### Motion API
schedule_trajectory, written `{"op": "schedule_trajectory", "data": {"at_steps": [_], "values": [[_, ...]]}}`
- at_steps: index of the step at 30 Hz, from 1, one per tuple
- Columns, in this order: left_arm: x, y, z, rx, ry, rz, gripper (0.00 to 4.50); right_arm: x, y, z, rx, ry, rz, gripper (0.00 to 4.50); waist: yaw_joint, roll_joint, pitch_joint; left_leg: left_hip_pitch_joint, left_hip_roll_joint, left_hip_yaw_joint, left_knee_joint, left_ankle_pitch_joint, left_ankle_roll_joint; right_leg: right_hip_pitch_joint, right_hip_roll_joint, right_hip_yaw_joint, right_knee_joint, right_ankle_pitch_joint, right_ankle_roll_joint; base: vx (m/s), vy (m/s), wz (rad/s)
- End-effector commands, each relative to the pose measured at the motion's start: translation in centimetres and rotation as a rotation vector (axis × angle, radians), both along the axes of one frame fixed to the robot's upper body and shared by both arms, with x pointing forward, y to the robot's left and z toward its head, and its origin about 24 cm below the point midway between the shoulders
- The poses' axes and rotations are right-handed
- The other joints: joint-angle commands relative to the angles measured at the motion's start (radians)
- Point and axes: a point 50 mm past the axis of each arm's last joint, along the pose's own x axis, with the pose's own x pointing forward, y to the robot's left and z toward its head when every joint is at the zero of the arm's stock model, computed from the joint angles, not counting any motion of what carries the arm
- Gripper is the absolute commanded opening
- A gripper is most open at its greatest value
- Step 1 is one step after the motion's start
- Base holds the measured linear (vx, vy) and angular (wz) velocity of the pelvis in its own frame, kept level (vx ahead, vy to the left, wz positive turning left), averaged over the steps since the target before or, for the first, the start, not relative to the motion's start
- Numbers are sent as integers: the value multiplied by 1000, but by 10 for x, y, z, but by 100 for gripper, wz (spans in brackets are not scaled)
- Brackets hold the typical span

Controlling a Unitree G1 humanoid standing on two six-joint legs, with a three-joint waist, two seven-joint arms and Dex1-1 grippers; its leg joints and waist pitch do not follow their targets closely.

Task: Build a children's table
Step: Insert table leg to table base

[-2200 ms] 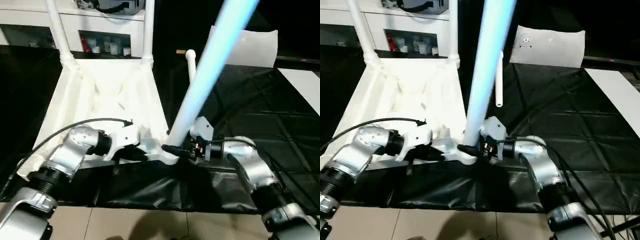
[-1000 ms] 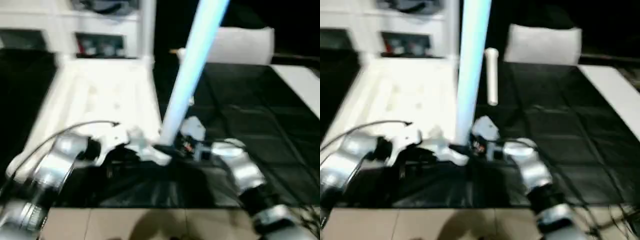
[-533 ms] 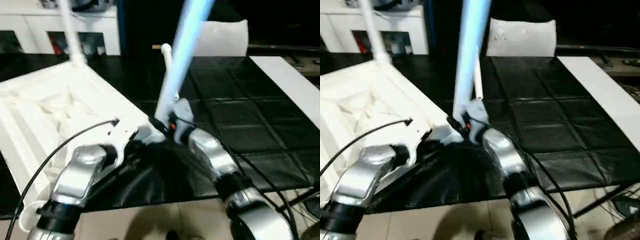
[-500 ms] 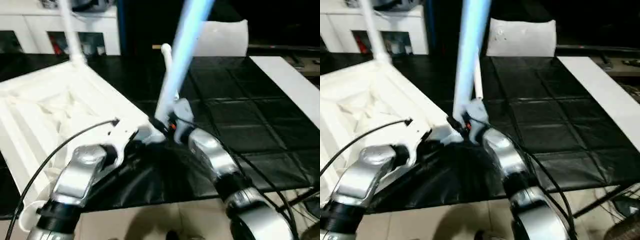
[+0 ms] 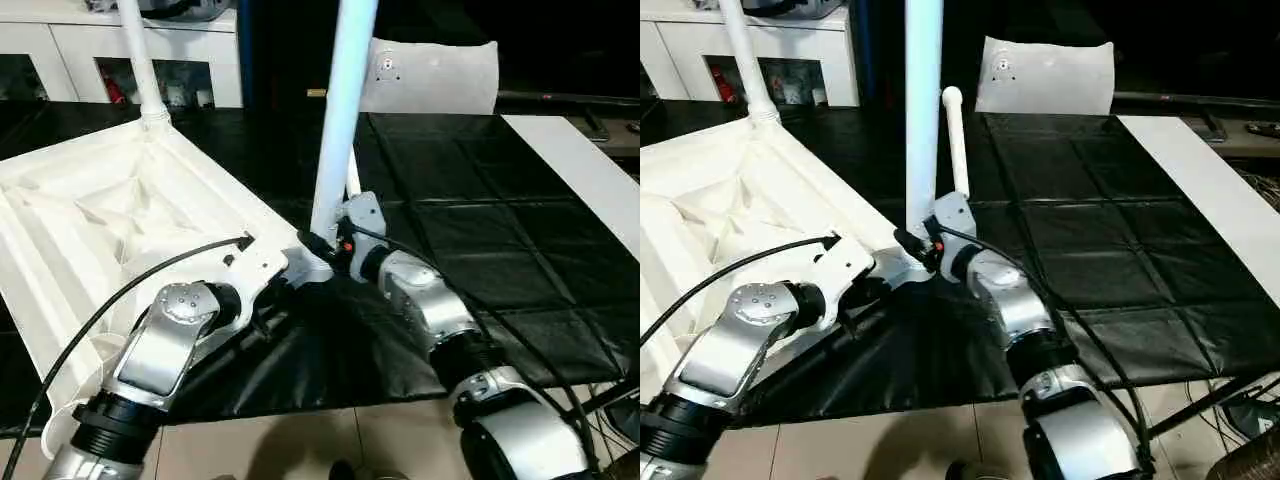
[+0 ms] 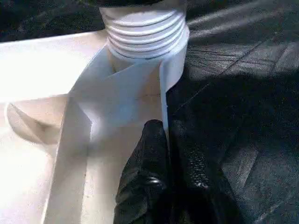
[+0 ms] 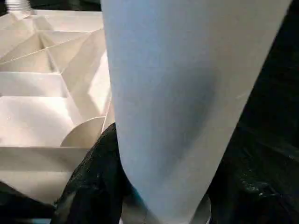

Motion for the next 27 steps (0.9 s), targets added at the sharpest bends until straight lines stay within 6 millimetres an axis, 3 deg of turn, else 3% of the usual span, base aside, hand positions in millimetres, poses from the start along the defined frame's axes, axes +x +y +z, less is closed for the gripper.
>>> {"op": "schedule_trajectory", "data": {"at_steps": [1, 5, 6, 21, 23, 27], "values": [[5, -13, 18, -16, -90, -87, 0, -28, -5, -56, -116, 244, 51, 196, 5, 23, -30, 12, 84, -62, -102, -604, -22, 4, -129, 67, -95, -678, -57, 0, 0, 0], [4, -10, 17, -14, -79, -95, 0, -29, -7, -58, -115, 245, 44, 196, 18, 19, -34, 0, 89, -56, -107, -528, -18, 11, -130, 85, -79, -596, -104, 0, 0, 0], [3, -10, 16, -18, -69, -92, 0, -29, -6, -57, -103, 242, 39, 196, 22, 19, -34, 2, 89, -53, -106, -515, -17, 8, -130, 88, -79, -590, -113, 0, 0, 0], [4, -6, 13, -4, -42, -93, 0, -31, -4, -58, -99, 220, 53, 196, 25, 17, -37, 3, 92, -50, -109, -485, -22, 15, -126, 89, -73, -548, -133, 0, 0, 0], [4, -5, 13, -3, -44, -95, 0, -30, -5, -56, -76, 222, 46, 252, 26, 19, -37, 2, 92, -49, -109, -483, -22, 15, -126, 90, -73, -545, -134, 0, 0, 0], [4, -4, 13, 1, -45, -101, 0, -29, -7, -55, -53, 226, 28, 286, 30, 21, -40, 3, 92, -46, -108, -465, -20, 16, -126, 92, -72, -514, -145, 0, 0, 0]]}}
